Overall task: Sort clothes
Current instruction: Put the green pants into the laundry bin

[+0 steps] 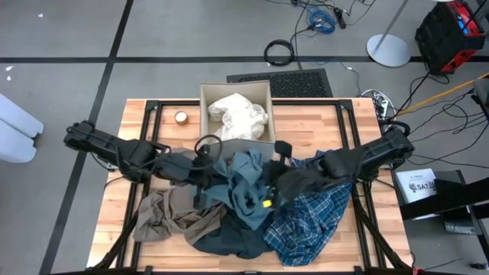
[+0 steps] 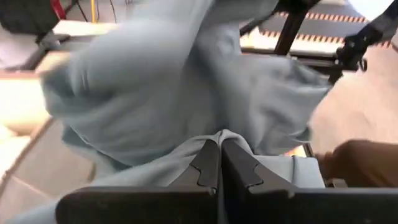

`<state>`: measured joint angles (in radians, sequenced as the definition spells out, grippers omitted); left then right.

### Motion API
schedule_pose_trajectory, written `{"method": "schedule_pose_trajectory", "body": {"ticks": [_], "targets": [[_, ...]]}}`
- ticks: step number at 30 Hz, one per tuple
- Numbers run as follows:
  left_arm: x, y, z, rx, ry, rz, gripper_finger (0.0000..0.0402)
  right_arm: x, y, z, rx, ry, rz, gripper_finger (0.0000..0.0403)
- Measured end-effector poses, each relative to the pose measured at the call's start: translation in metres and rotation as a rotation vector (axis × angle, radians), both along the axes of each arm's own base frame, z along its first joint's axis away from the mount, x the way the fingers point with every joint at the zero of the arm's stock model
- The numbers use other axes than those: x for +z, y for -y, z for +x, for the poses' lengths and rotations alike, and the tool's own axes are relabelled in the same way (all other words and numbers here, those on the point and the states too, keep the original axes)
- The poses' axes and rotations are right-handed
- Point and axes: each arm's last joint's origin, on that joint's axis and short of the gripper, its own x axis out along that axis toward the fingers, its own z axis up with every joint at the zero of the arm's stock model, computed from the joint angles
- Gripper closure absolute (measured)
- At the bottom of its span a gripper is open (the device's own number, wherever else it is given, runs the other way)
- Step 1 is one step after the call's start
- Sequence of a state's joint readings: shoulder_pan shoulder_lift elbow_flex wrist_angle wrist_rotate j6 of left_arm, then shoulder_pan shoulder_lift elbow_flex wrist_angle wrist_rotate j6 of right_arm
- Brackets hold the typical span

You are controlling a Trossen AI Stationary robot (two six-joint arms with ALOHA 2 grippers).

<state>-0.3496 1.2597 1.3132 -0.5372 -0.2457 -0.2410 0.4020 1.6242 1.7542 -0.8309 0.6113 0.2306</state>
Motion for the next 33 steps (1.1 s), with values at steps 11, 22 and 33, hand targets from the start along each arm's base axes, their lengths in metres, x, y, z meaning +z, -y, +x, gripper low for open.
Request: {"method": "schedule_pose_trajectory", "body": {"ticks": [11, 22, 33], "targets": [[0.064, -0.025, -0.035, 0.088, 0.431, 0.084, 0.0397, 0.083, 0.020, -0.032, 0.159, 0.430, -0.159, 0.0387], [0.134, -0.068, -0.061, 0.317, 0.651, 0.335, 0.0398, 0.141, 0.051, -0.048, 0.170, 0.838, -0.495, 0.0388], [0.152, -0.150, -0.047, 0.534, 0.646, 0.415, 0.0398, 0.166, 0.156, -0.048, 0.081, 1.012, -0.430, 0.0388]]}}
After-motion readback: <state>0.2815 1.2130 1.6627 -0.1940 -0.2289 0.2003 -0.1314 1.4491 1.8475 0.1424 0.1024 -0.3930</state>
